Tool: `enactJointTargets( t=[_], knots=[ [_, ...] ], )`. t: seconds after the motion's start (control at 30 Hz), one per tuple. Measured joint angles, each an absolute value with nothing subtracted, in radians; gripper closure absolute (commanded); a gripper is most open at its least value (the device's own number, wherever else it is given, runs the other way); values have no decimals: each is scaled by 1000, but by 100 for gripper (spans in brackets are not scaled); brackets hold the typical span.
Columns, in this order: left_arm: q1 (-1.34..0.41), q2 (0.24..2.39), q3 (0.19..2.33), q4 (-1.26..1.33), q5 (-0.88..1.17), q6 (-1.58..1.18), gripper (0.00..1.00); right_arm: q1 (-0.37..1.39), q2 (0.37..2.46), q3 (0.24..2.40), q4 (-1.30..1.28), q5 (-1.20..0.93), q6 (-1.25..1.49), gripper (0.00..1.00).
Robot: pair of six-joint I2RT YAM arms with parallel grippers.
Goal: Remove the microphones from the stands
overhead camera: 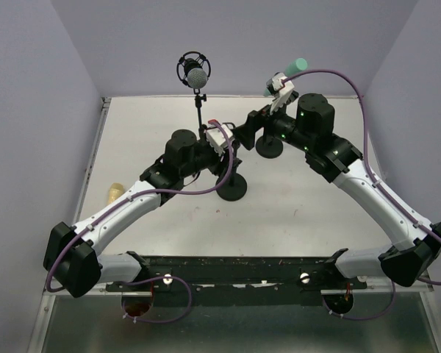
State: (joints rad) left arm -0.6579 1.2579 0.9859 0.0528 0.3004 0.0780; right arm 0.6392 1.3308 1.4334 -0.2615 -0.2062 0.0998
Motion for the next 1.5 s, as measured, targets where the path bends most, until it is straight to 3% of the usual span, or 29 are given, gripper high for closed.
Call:
enactJointTargets(
  t=[0.27,0.33,0.5,0.83,1.03,1.37,1.4,1.43,1.5],
  knots=[
    [-690,1367,1069,24,249,57,70,472,1245,1362,-282,-195,117,6],
    [-690,1368,1079,15,246,69,83,435,1226,1326,-300,-225,119,7],
    [-681,1379,1109,-22,315,117,100,378,1174,1226,-358,-373,28,9],
    [-577,1373,1137,-144,723,331,100,377,1262,1114,-438,-601,-302,12],
    [-463,1517,1379,-474,951,470,100,377,1276,1104,-443,-663,-324,12],
    [-416,1568,1428,-577,1050,610,100,376,1288,1100,-443,-696,-337,11],
    [-416,1559,1411,-565,1053,610,94,376,1292,1098,-443,-697,-337,11],
    [-416,1546,1393,-551,1054,609,76,377,1296,1098,-443,-697,-337,11],
    [-418,1518,1363,-534,1053,610,58,376,1303,1098,-443,-697,-337,11]
  ],
)
